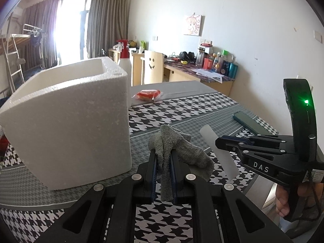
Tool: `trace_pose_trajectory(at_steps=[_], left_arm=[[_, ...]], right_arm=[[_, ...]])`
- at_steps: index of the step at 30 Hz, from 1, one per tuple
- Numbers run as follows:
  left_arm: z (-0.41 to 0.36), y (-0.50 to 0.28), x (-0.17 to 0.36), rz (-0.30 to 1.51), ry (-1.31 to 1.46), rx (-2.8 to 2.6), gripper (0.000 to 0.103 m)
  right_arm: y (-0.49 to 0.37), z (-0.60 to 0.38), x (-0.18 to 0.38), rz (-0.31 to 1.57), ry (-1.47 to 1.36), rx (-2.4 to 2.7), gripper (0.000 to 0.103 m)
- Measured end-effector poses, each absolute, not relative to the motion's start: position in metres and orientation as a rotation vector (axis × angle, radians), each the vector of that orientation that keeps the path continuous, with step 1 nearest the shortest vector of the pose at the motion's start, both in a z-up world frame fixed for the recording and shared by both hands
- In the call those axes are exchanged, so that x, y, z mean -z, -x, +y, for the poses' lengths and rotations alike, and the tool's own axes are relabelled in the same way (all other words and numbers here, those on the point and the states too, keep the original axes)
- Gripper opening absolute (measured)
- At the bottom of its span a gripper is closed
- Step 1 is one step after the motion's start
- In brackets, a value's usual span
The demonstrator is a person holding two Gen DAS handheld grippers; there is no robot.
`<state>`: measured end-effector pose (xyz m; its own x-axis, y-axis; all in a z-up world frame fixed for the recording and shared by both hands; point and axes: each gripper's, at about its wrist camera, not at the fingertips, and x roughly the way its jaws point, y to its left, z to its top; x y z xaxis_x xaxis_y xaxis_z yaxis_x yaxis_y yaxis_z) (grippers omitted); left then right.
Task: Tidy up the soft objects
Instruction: 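Lift the grey cloth and white tube with both tools toward the foam box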
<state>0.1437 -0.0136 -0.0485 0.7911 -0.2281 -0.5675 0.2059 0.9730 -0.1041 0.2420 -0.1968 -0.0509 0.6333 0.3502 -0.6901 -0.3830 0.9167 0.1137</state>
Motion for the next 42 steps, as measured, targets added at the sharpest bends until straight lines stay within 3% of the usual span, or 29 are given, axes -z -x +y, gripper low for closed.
trace_pose_trajectory(at_steps=[42], left_arm=[[-0.009, -0.147, -0.019, 0.432, -0.006, 0.215, 0.013]], right_arm=[[-0.239, -0.202, -0.018, 0.543, 0.03, -0.482, 0.009]])
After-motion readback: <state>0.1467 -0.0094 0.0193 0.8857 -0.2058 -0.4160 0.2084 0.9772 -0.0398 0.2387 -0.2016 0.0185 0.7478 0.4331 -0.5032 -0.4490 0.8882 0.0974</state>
